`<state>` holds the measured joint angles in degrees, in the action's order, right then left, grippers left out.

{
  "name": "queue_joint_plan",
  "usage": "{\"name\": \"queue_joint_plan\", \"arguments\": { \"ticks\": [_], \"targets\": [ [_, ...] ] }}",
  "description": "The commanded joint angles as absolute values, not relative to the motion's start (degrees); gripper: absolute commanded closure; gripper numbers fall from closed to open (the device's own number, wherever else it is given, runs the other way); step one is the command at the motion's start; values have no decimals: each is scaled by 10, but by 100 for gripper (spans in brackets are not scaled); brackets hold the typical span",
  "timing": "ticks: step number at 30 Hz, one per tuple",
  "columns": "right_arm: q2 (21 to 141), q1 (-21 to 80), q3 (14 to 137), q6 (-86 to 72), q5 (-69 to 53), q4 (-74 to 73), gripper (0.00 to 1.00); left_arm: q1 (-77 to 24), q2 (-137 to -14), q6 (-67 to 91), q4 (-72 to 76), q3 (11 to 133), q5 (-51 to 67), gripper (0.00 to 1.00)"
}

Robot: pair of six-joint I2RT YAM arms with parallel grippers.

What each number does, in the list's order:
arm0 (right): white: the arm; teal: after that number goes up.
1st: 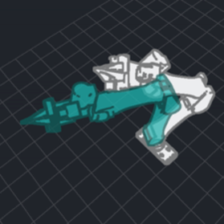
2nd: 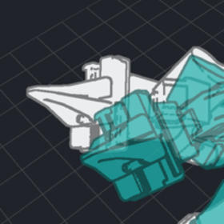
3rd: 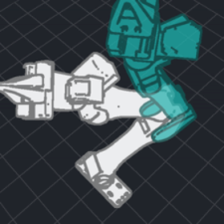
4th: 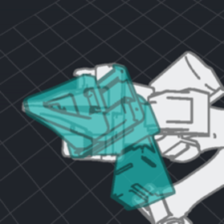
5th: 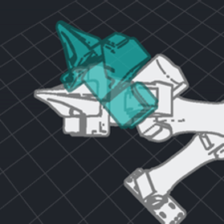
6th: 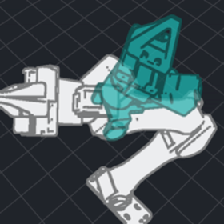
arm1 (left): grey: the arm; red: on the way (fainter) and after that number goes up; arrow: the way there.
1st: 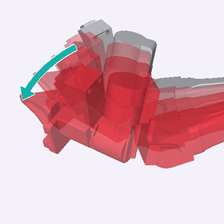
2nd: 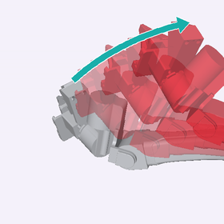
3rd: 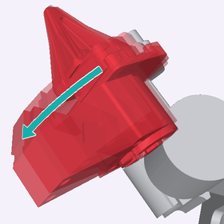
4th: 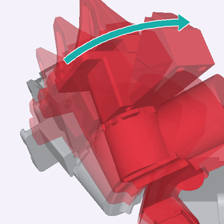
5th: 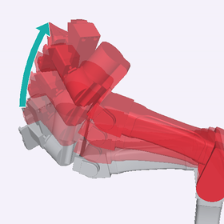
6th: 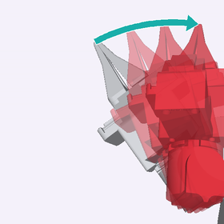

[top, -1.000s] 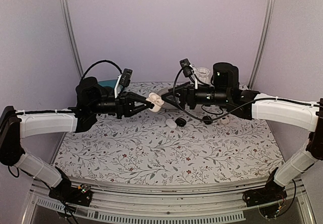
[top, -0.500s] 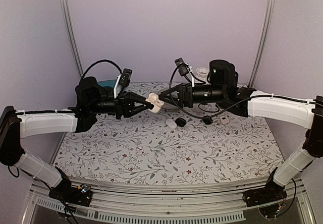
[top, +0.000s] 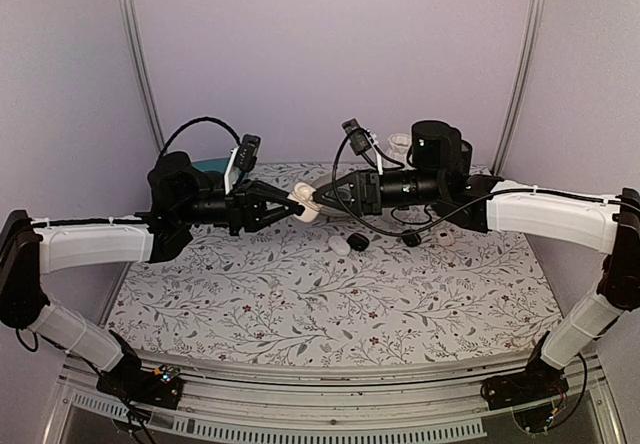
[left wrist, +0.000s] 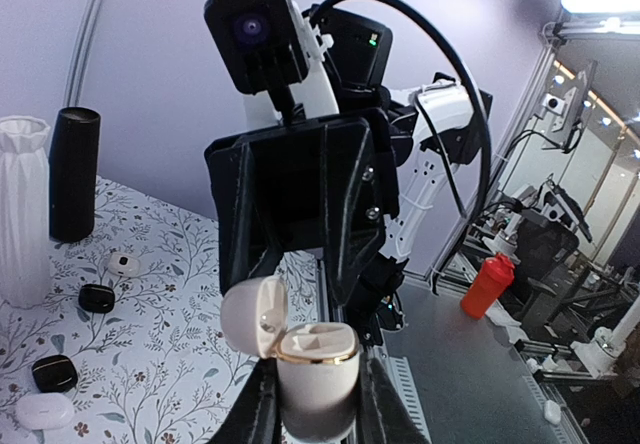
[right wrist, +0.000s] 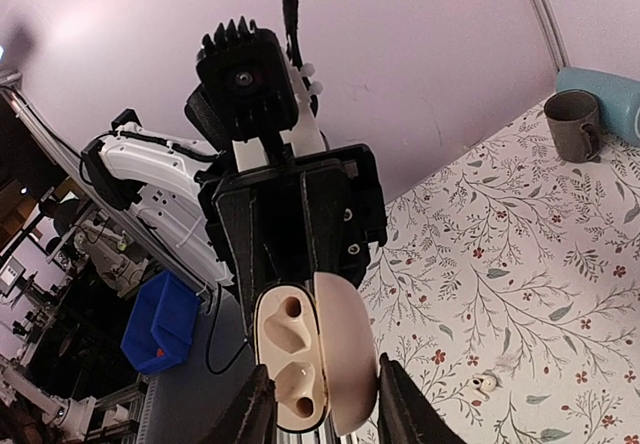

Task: Insert the wireless bluetooth earbuds into the charging case
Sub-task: Pass from the left arm to the right

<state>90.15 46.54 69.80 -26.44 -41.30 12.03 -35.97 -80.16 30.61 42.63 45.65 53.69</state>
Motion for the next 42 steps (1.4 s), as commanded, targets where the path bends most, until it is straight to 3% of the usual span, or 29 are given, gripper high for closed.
{"name": "queue_joint_plan", "arguments": {
  "ticks": [1,13,22,23,26,29,36,42],
  "targets": [
    [911,465,716,-276,-429,137,70,-366,-801,299,446,459,546,100],
    [924,465,726,-290,-445,138,74,-366,-796,291,446,456,540,100],
    [926,465,731,-289,-441,135,92,-366,-796,289,440,454,533,100],
    [925,464,731,-287,-437,134,94,-366,-796,289,438,454,532,98],
    [920,465,732,-277,-423,125,96,-366,-795,288,435,452,531,73],
    [914,464,735,-258,-405,109,96,-365,-793,281,425,450,530,56],
    [908,465,771,-173,-350,23,96,-361,-778,247,381,448,526,39],
    [908,465,798,-110,-324,-23,96,-361,-743,193,325,435,485,31]
  ]
}}
